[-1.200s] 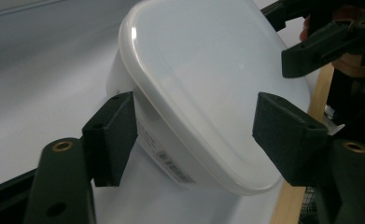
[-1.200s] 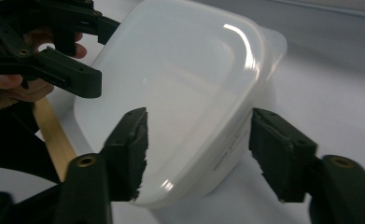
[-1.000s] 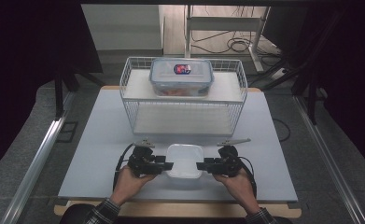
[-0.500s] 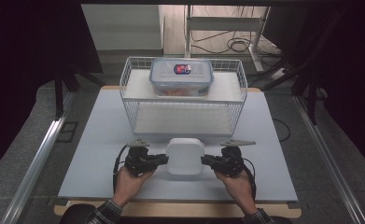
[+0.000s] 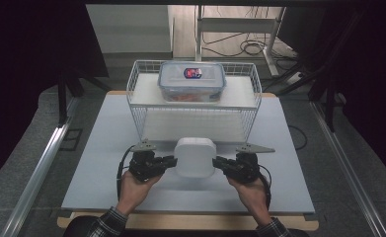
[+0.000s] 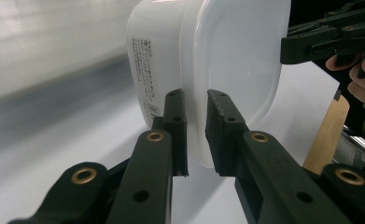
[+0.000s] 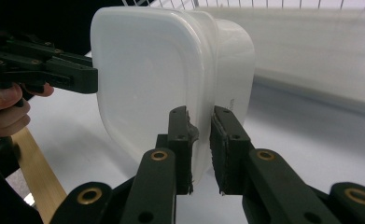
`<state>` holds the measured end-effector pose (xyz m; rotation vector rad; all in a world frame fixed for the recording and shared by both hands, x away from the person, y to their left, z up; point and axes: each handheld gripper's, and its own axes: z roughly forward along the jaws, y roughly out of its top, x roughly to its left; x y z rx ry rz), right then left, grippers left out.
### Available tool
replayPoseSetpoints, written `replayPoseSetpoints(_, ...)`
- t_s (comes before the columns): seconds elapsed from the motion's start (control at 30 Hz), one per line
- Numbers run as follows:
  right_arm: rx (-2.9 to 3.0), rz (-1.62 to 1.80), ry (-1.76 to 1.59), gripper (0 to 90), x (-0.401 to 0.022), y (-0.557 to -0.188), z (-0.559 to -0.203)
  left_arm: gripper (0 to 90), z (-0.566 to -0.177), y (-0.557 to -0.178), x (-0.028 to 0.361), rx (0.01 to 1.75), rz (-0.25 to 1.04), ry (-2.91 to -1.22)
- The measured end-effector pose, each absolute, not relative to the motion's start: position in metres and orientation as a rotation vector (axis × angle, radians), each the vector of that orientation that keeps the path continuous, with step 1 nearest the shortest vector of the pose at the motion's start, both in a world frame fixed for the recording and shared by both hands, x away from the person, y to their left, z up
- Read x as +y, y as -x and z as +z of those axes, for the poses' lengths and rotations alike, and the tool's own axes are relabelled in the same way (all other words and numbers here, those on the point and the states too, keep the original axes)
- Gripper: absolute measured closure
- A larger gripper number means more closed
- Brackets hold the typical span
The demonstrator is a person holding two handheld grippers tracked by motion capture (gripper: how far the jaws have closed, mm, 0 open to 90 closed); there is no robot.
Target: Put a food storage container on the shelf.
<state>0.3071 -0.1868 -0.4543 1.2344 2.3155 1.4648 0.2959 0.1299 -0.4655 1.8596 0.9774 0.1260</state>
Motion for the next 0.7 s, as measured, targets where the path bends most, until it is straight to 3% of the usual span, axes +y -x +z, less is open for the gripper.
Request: replayPoseSetpoints(0.7,2.259,1.534,-1.119,78.2,-0.178,-0.327,-0.406,79.4,-0.409,-0.308,0.139,0.926,0.249,-1.836)
